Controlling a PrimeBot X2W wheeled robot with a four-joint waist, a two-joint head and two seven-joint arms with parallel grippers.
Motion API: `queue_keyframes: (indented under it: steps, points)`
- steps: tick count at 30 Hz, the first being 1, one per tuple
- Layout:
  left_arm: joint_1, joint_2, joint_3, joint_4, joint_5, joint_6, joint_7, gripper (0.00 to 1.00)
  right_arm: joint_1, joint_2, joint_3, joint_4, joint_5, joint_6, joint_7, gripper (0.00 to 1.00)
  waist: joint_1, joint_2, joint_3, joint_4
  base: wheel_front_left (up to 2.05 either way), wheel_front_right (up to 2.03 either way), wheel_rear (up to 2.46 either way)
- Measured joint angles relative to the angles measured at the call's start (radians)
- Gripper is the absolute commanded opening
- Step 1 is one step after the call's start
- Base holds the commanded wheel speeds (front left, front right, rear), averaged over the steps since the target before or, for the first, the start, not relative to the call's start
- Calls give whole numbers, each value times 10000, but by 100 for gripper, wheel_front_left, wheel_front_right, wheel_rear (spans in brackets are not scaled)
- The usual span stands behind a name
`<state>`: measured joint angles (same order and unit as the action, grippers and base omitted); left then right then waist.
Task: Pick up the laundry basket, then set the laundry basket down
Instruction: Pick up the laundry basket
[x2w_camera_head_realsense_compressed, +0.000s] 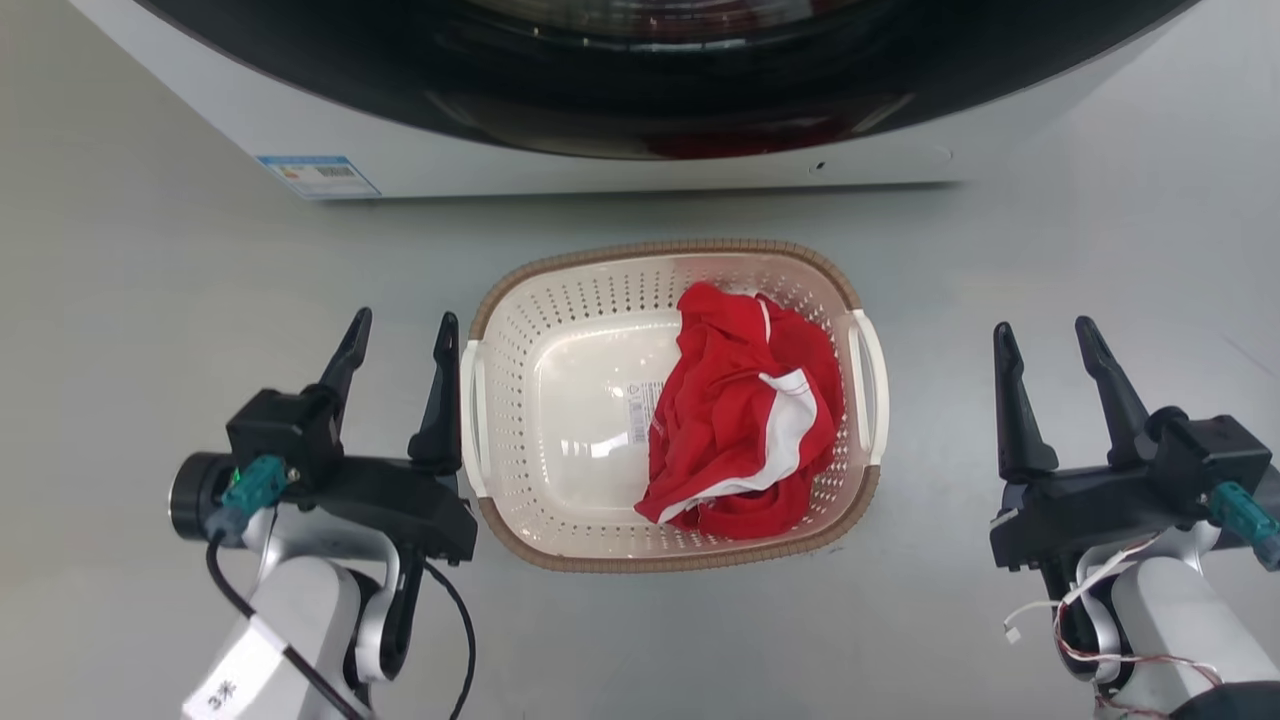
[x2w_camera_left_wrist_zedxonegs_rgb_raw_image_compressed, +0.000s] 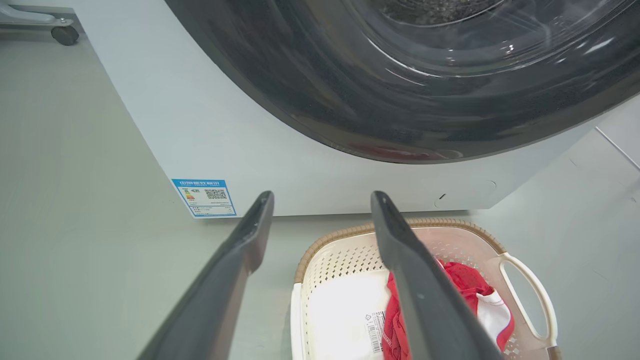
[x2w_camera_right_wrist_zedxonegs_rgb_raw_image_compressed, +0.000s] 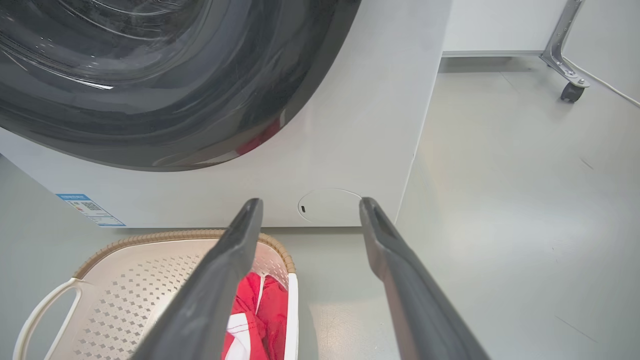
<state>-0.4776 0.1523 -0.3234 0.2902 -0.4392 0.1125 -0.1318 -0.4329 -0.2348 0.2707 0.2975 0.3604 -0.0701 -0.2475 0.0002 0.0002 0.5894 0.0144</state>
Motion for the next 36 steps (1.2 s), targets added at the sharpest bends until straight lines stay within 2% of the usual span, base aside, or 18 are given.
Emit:
queue_keyframes:
  steps: [8,14,20,28,36]
  points:
    - [-951,-35,113,947,-121,-259,265,100,-914,77,-8,583,19,190,6,100,-1,-1,721,44,0,0,0]
    - [-1747,-134,128,1960,-447,-608,604,100,-1547,132,36,1360,98,366,171,100,0,-1,1115,88,0,0,0]
    - [-2495,-213,176,3110,-631,-882,1043,100,-2384,378,328,2286,102,702,443,100,-1,-1,1437,87,0,0,0]
    - [-3391,-263,228,4408,-978,-1302,1492,100,-3302,930,637,3568,171,986,782,100,-1,-1,1806,-80,0,0,0]
    - [-3884,-301,153,5524,-1072,-1661,2008,100,-3984,1074,775,4585,182,1237,968,100,-1,-2,2264,-257,0,0,0]
